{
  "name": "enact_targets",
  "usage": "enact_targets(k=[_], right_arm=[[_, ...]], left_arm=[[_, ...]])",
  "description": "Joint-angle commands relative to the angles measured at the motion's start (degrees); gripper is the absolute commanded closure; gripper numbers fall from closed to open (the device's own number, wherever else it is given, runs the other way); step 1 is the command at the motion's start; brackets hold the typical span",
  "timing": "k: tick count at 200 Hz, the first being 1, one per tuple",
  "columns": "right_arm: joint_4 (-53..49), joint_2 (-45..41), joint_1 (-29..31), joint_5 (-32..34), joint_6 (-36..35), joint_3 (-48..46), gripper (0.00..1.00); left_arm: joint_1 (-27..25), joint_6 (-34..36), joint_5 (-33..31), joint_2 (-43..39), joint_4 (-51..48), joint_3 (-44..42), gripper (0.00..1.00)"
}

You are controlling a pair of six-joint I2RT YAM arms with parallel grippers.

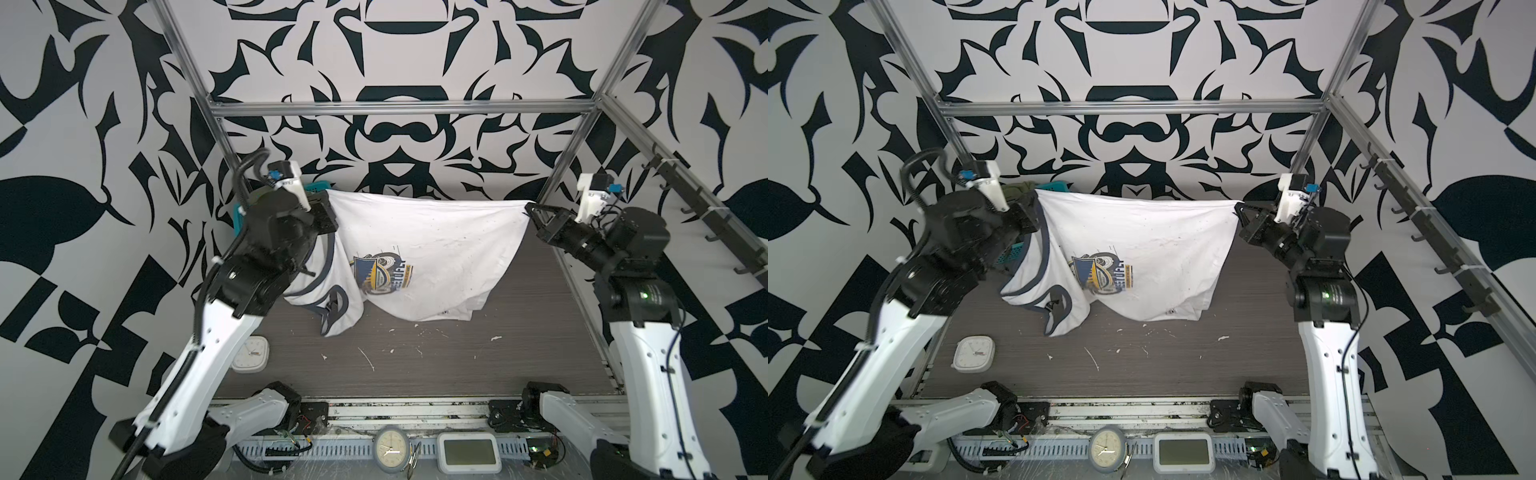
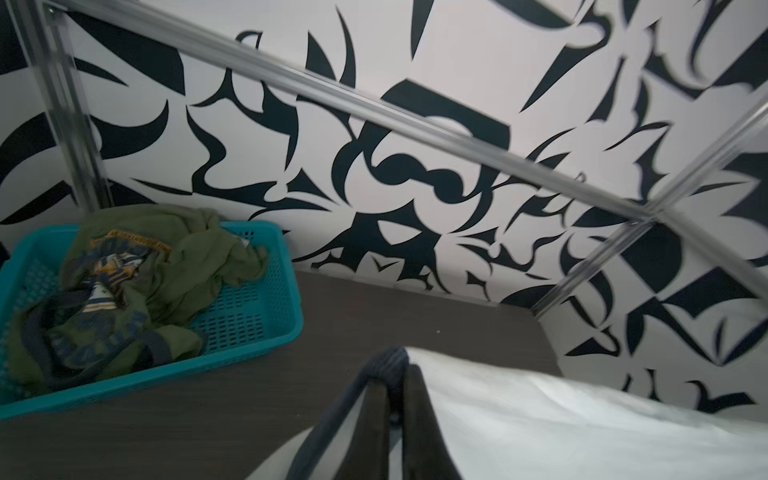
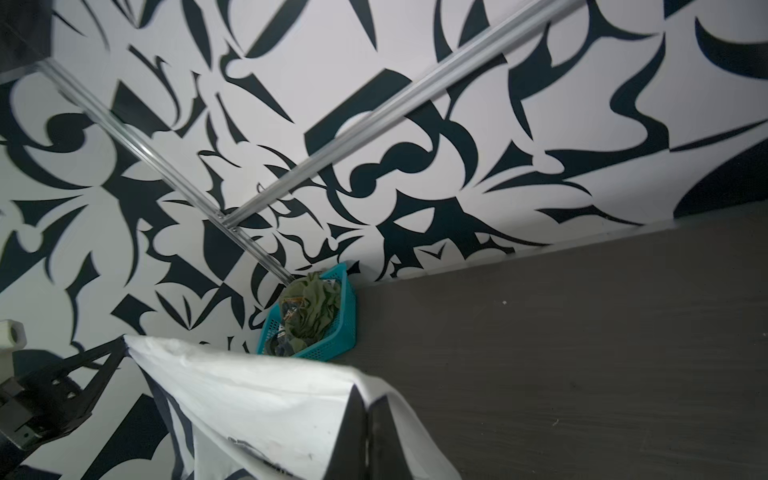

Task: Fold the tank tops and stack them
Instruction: 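Lift the tank top high with both grippers, raising it off the table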

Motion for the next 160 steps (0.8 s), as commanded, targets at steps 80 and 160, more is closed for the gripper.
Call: enact_targets(k=[80,160], right_arm=[[-0.49,22.94,-3.9,12.93,1.27,30.7,1.0],[3.83,17.63,-6.36,3.98,8.56,14.96,1.0]], left_arm=[[4.93,3.93,1.53,33.84,-13.53,48.11,1.0],[3.38,1.68,12.34,26.59,-2.93,26.76,1.0]])
